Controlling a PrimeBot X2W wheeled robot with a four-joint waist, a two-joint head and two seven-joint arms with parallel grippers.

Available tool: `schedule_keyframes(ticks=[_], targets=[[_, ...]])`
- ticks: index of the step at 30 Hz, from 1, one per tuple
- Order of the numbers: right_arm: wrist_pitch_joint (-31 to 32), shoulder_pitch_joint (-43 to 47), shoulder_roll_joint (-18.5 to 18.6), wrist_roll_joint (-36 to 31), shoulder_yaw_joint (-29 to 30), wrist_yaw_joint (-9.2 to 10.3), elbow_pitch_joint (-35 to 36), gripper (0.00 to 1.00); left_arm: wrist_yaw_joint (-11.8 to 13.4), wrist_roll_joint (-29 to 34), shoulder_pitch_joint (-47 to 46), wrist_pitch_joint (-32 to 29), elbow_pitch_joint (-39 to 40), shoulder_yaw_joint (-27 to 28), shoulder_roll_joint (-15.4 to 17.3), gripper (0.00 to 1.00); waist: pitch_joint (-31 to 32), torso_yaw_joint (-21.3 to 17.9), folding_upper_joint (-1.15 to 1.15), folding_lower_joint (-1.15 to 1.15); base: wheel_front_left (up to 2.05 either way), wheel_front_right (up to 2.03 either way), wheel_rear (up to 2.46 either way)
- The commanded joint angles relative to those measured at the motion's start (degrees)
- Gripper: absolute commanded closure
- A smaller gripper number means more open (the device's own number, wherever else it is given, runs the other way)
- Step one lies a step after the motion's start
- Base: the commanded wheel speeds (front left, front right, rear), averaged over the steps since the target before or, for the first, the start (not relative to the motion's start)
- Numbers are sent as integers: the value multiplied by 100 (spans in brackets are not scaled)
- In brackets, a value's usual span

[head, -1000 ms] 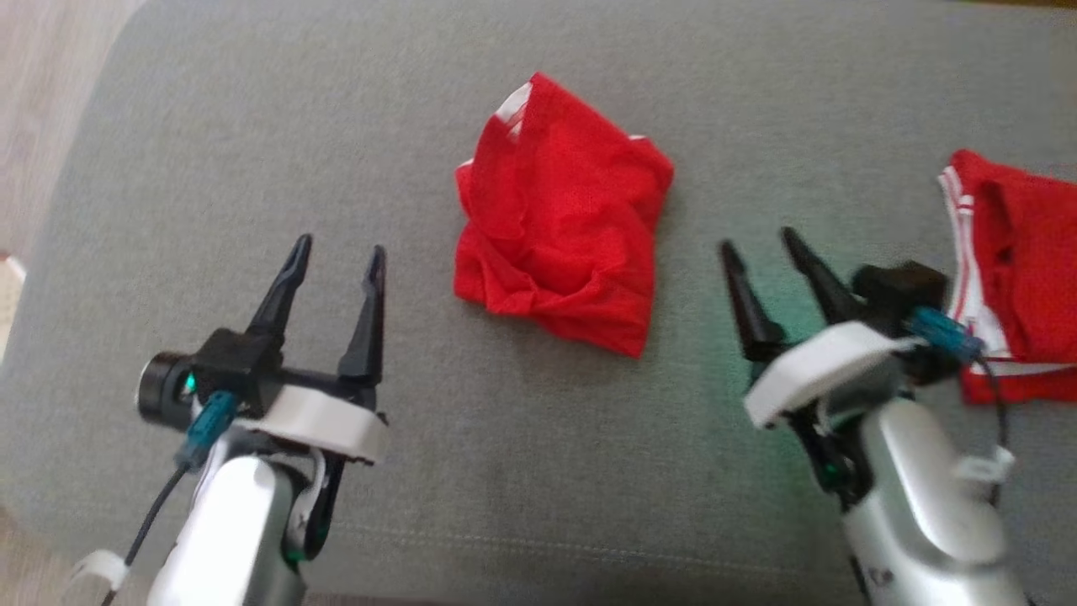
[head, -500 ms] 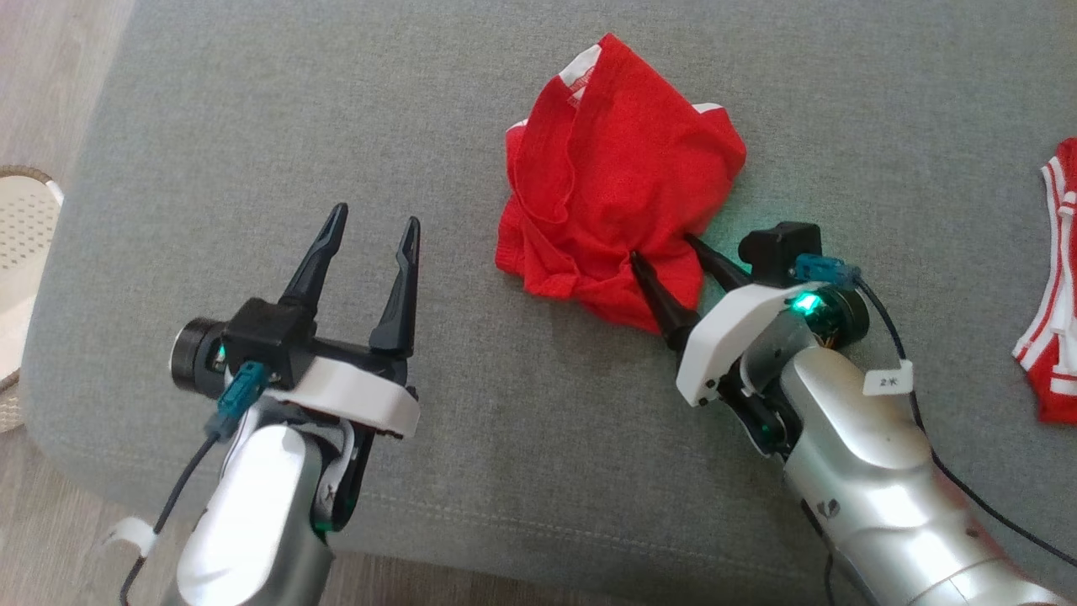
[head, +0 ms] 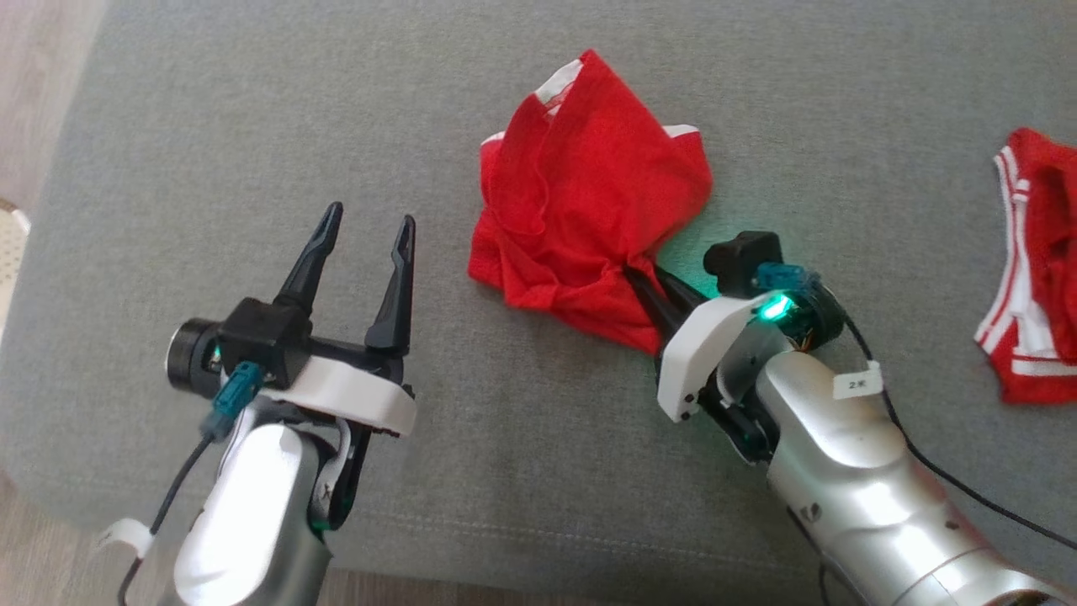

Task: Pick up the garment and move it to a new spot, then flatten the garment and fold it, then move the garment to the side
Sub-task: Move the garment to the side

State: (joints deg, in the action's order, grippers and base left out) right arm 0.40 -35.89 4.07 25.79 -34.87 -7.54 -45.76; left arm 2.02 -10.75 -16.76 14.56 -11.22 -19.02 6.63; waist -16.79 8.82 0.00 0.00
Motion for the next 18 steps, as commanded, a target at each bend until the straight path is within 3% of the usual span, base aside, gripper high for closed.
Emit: schedule_keyframes(ticks=[1,7,18], targets=[[-47,-41,-106,-127,-109,5,62,100,34,38,-180,42,216,249,93,0,37,-85,0,0,0,0,0],[78,-11,359,-498,-271,5,524,100,45,49,-110,43,336,303,129,0,61,-466,0,0,0,0,0],[1068,445,1904,-848,-36,5,2429,100,54,82,-136,43,477,336,191,0,-65,-1161,0,0,0,0,0]])
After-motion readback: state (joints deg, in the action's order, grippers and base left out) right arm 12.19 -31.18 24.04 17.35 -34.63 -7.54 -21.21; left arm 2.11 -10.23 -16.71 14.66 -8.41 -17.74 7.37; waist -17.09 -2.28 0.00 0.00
